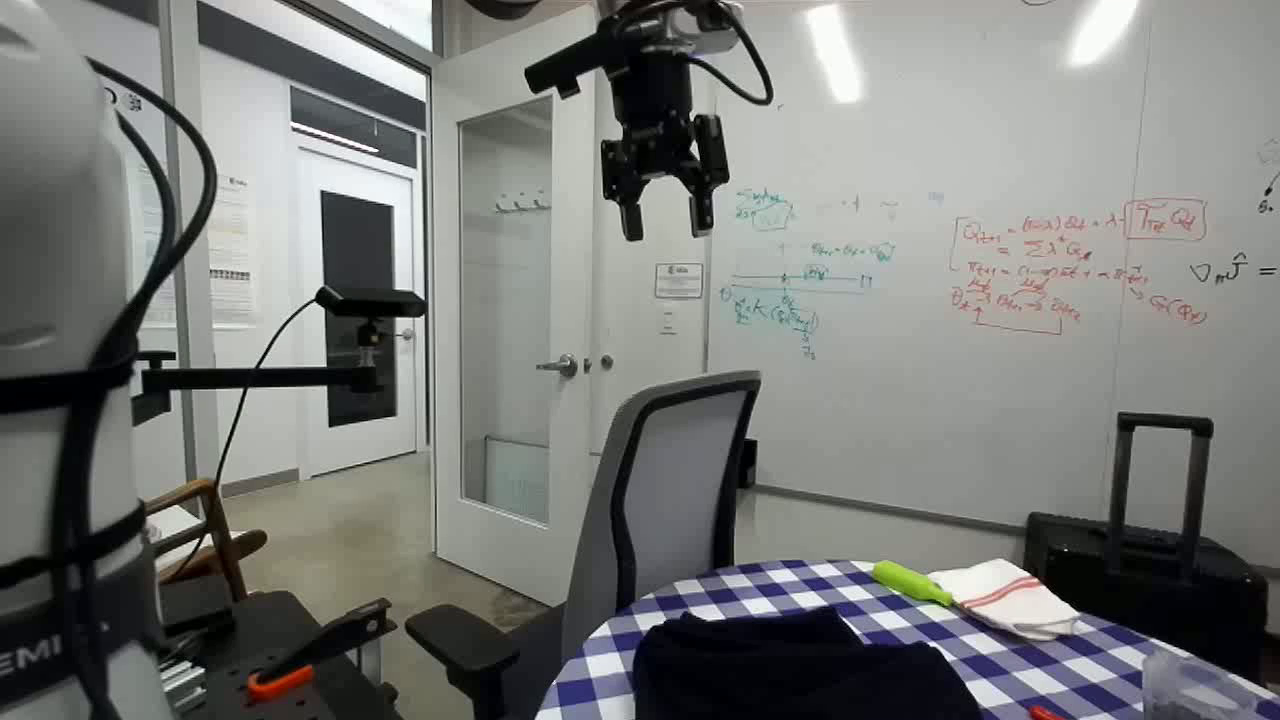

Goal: Pick up the cloth from the table and put it on the chair

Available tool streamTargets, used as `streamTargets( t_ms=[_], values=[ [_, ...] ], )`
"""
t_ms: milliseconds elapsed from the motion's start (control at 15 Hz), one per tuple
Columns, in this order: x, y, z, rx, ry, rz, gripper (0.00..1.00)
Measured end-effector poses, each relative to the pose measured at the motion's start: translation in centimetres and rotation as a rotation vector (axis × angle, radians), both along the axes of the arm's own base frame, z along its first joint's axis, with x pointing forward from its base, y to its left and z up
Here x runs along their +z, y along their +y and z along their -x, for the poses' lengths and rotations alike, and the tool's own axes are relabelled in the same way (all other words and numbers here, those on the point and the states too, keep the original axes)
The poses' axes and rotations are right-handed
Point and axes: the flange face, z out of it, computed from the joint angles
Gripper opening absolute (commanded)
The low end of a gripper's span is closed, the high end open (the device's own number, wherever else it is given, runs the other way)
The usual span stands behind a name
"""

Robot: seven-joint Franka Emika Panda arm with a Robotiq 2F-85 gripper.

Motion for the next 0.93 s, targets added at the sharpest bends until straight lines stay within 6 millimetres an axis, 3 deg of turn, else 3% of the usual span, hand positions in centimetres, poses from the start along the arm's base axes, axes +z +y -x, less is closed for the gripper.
streamTargets(
  t_ms=[200,467,733,933],
  values=[
    [-0.1,0.0,0.0,-0.015,0.005,-0.003,1.0],
    [-0.4,0.3,-1.1,-0.202,0.057,-0.025,1.0],
    [-1.0,-0.9,-5.1,-0.412,0.077,-0.019,1.0],
    [-2.7,-2.2,-9.1,-0.574,0.093,0.006,1.0]
  ],
)
